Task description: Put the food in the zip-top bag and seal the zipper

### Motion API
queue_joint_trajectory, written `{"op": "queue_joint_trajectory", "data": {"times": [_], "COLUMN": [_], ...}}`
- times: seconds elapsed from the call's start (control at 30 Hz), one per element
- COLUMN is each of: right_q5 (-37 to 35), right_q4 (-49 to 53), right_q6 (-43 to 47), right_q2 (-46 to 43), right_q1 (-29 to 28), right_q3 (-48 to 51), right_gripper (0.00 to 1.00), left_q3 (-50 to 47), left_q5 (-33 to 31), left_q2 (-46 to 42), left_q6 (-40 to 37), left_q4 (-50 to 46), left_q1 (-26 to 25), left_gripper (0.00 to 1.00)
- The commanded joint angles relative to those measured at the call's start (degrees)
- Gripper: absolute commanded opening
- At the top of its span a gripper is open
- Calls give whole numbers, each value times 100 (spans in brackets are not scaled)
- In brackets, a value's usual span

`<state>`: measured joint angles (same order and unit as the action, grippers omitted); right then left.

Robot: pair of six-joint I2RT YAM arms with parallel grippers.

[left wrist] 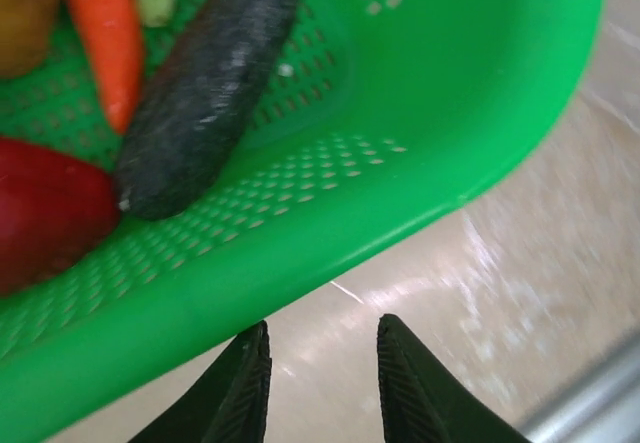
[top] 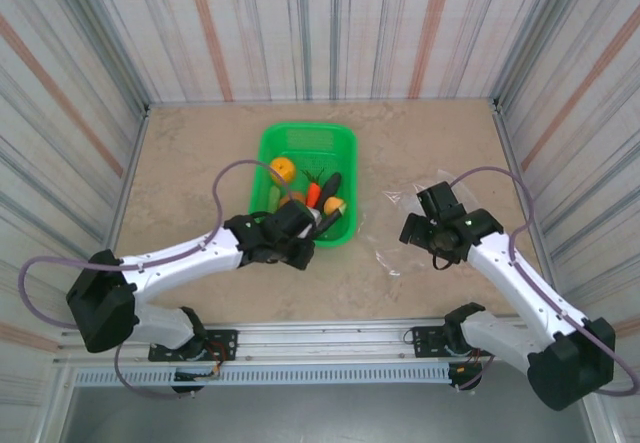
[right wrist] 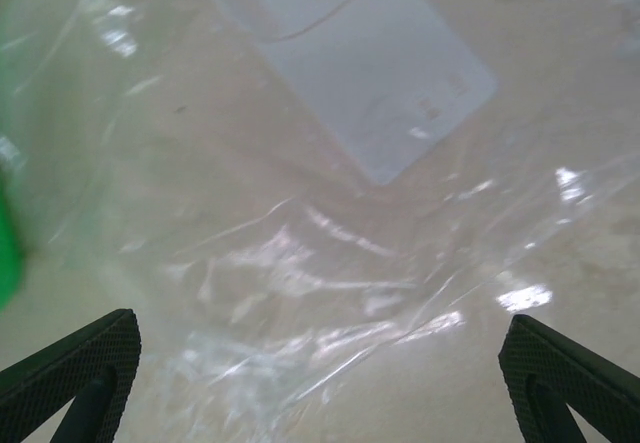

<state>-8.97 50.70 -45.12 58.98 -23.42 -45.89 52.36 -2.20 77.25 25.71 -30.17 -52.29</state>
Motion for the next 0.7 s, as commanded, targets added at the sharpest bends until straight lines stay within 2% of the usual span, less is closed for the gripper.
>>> {"op": "queue_joint_trajectory", "data": {"times": [0.0,0.13,0.2,0.27,0.43,0.67], "right_q5": [-799,-744,-541,-50,843,1513], "right_q4": [-142,-805,-876,-983,-1433,-1720], "right_q6": [-301,142,204,294,498,221], "right_q2": [428,948,1364,1805,1964,2251], "right_q1": [360,927,1133,1217,947,-121], "right_q3": [-71,-177,-324,-390,62,274], "right_gripper": [98,100,100,100,96,89], "left_q3": [-85,21,135,204,381,-30], "left_q5": [-284,569,708,709,478,1342], "left_q2": [7,281,293,129,-252,-742], "left_q6": [145,353,372,267,-95,438], "left_q4": [467,789,794,781,241,588], "left_q1": [680,1866,2079,1947,1273,1116], "left_gripper": [40,45,51,56,61,70]}}
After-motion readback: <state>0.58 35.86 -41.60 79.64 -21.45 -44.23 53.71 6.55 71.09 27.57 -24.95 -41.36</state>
